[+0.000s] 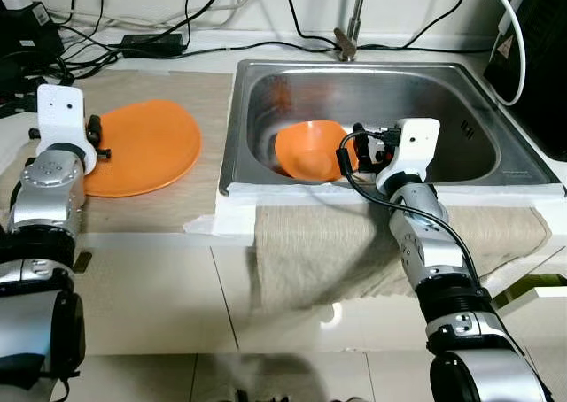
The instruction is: Kitchen organization
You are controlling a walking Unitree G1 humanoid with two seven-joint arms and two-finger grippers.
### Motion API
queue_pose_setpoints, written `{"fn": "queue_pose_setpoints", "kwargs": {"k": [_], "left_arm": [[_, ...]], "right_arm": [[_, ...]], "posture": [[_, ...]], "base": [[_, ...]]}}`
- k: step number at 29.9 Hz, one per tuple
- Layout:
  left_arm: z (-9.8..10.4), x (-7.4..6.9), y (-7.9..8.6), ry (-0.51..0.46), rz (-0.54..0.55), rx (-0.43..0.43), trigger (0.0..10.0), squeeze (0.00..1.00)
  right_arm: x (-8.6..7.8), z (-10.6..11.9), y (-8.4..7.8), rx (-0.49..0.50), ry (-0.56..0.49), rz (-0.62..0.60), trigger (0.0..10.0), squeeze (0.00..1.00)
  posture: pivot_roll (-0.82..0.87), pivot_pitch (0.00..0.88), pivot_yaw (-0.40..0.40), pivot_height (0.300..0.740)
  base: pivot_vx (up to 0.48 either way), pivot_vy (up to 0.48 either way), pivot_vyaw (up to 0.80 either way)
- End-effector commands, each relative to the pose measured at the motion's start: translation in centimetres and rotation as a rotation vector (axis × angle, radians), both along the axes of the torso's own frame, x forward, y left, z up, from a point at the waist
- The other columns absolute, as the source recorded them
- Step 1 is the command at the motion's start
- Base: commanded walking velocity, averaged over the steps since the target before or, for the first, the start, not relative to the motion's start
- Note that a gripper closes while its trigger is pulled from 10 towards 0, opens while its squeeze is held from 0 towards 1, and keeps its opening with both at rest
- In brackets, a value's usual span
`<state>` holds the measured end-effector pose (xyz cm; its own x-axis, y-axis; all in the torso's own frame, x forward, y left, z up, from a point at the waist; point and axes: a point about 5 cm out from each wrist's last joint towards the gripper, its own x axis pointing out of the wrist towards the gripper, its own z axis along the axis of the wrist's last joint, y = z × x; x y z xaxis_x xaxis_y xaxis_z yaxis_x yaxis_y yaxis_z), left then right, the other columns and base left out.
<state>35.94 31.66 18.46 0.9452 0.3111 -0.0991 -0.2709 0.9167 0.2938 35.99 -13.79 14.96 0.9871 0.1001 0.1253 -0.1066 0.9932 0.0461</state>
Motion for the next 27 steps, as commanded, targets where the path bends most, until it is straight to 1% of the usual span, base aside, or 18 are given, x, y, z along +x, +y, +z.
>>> {"fn": "queue_pose_setpoints", "kwargs": {"k": [1, 5, 6, 9, 10, 11, 12, 14, 15, 16, 17, 18, 20, 21, 23, 25, 26, 27], "left_arm": [[-0.3, -0.2, 0.2, 0.019, 0.01, 0.0, 10.0, 0.0], [-0.7, -0.4, 0.1, 0.029, 0.021, -0.014, 10.0, 0.0], [-1.2, -0.4, -0.2, 0.037, 0.015, -0.026, 10.0, 0.0], [-1.9, -0.4, -0.5, 0.054, 0.013, -0.042, 10.0, 0.0], [-2.5, -0.5, -0.7, 0.073, 0.011, -0.056, 10.0, 0.0], [-2.5, -0.5, -0.7, 0.073, 0.011, -0.056, 10.0, 0.0], [-3.2, -0.7, -1.0, 0.091, 0.012, -0.07, 10.0, 0.0], [-3.9, -0.9, -1.1, 0.113, 0.019, -0.082, 10.0, 0.0], [-3.9, -0.9, -1.1, 0.113, 0.019, -0.082, 10.0, 0.0], [-4.4, -1.0, -1.1, 0.127, 0.024, -0.1, 10.0, 0.0], [-5.5, -1.3, -1.2, 0.159, 0.041, -0.139, 10.0, 0.0], [-5.5, -1.3, -1.2, 0.159, 0.041, -0.139, 10.0, 0.0], [-6.5, -1.7, -1.1, 0.186, 0.058, -0.173, 10.0, 0.0], [-6.5, -1.7, -1.1, 0.186, 0.058, -0.173, 10.0, 0.0], [-7.5, -2.2, -1.0, 0.209, 0.076, -0.186, 10.0, 0.0], [-7.7, -2.3, -1.0, 0.212, 0.079, -0.189, 10.0, 0.0], [-7.6, -2.1, -1.3, 0.198, 0.065, -0.19, 10.0, 0.0], [-7.3, -1.8, -1.8, 0.175, 0.044, -0.18, 10.0, 0.0]], "right_arm": [[0.1, 0.1, 0.1, 0.015, 0.004, 0.004, 10.0, 0.0], [0.1, 0.1, 0.2, 0.015, 0.005, 0.006, 10.0, 0.0], [0.2, 0.2, 0.2, 0.016, 0.003, 0.008, 10.0, 0.0], [0.2, 0.3, 0.2, 0.017, 0.0, 0.01, 10.0, 0.0], [0.2, 0.5, 0.1, 0.016, -0.004, 0.01, 10.0, 0.0], [0.2, 0.5, 0.1, 0.016, -0.004, 0.01, 10.0, 0.0], [0.2, 0.5, 0.1, 0.016, -0.005, 0.01, 10.0, 0.0], [0.2, 0.5, 0.0, 0.015, -0.004, 0.009, 10.0, 0.0], [0.2, 0.5, 0.0, 0.015, -0.004, 0.009, 10.0, 0.0], [0.2, 0.5, 0.0, 0.014, -0.004, 0.009, 10.0, 0.0], [0.1, 0.4, -0.1, 0.013, -0.003, 0.009, 10.0, 0.0], [0.1, 0.4, -0.1, 0.013, -0.003, 0.009, 10.0, 0.0], [0.1, 0.4, -0.1, 0.012, -0.002, 0.011, 10.0, 0.0], [0.1, 0.4, -0.1, 0.012, -0.002, 0.011, 10.0, 0.0], [0.1, 0.5, -0.2, 0.01, -0.003, 0.013, 10.0, 0.0], [0.1, 0.6, -0.3, 0.01, -0.004, 0.014, 10.0, 0.0], [0.2, 0.8, -0.4, 0.008, -0.007, 0.013, 10.0, 0.0], [0.2, 1.0, -0.6, -0.039, -0.027, 0.008, 10.0, 0.0]], "posture": [[0.04, 0.0, 0.005, 0.74], [0.04, 0.0, 0.004, 0.74], [0.04, 0.0, 0.004, 0.74], [0.04, 0.0, 0.004, 0.74], [0.04, 0.0, 0.004, 0.74], [0.04, 0.0, 0.004, 0.74], [0.03, 0.0, 0.004, 0.74], [0.03, 0.0, 0.004, 0.74], [0.03, 0.0, 0.004, 0.74], [0.03, 0.0, 0.005, 0.74], [0.02, 0.0, 0.005, 0.74], [0.02, 0.0, 0.005, 0.74], [0.02, 0.0, 0.003, 0.74], [0.02, 0.0, 0.003, 0.74], [0.02, 0.0, 0.0, 0.74], [0.02, 0.0, -0.001, 0.74], [0.02, 0.0, -0.004, 0.74], [0.02, 0.0, -0.005, 0.74]], "base": [[0.0, 0.0, 0.0], [0.0, 0.0, 0.0], [0.0, 0.0, 0.0], [0.0, 0.0, 0.0], [0.0, 0.0, 0.0], [0.0, 0.0, 0.0], [0.0, 0.0, 0.0], [0.0, 0.0, 0.0], [0.0, 0.0, 0.0], [0.0, 0.0, 0.0], [0.0, 0.0, 0.0], [0.0, 0.0, 0.0], [0.0, 0.0, 0.0], [0.0, 0.0, 0.0], [0.0, 0.0, 0.0], [0.0, 0.0, 0.0], [0.0, 0.0, 0.0], [0.0, 0.0, 0.0]]}}
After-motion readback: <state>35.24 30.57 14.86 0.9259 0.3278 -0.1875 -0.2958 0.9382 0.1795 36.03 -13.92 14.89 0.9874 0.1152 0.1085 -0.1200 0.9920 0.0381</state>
